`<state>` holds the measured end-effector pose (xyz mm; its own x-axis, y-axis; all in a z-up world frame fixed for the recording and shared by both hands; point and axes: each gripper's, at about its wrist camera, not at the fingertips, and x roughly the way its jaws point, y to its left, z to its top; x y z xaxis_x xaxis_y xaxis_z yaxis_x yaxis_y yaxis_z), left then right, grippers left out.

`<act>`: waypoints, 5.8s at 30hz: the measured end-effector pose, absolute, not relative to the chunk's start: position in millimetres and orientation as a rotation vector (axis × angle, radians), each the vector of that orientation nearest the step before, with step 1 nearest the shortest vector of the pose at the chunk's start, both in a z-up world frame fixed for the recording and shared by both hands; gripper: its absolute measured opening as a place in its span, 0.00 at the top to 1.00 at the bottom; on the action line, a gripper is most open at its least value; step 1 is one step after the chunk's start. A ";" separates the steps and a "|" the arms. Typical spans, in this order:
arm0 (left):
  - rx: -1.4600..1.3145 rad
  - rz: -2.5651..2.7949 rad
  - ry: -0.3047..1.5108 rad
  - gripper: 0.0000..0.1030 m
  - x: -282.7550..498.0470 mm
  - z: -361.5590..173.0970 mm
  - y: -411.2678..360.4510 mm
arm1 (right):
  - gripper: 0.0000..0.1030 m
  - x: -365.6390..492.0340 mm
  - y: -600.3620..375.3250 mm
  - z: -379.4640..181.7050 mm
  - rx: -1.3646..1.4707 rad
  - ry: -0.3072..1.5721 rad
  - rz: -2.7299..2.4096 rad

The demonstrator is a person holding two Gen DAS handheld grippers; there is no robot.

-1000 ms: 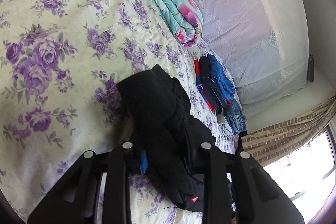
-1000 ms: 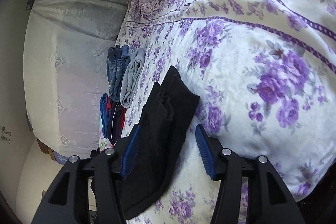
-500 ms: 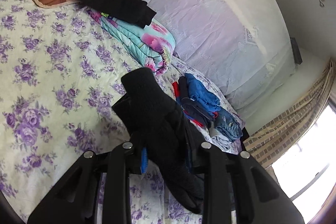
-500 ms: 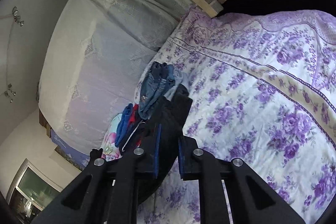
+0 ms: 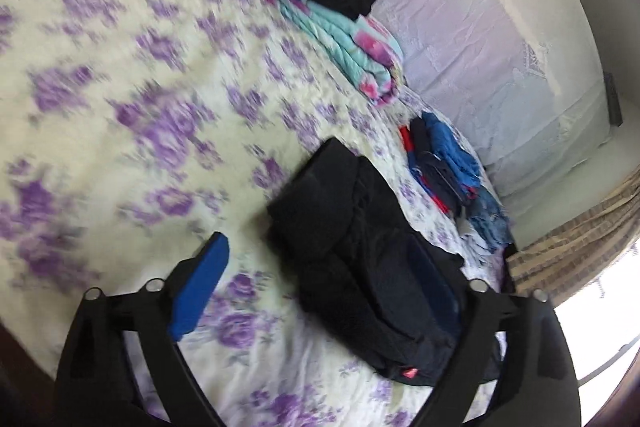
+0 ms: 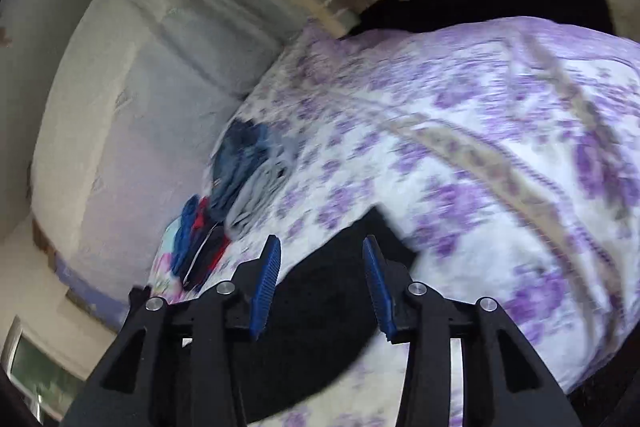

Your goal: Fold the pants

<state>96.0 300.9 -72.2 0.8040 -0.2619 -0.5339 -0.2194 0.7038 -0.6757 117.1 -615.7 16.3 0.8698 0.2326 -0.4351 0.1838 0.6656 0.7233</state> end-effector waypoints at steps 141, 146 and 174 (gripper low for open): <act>-0.475 0.265 0.597 0.04 106.2 -95.2 253.5 | 0.76 137.3 -607.0 -69.8 1.038 0.552 -0.064; -0.475 0.263 0.598 0.04 106.6 -94.8 253.1 | 0.81 127.7 -604.5 -67.8 1.018 0.494 -0.067; -0.492 0.198 0.536 0.04 96.0 -95.6 254.0 | 0.62 177.4 -137.1 -16.5 -0.421 0.716 0.429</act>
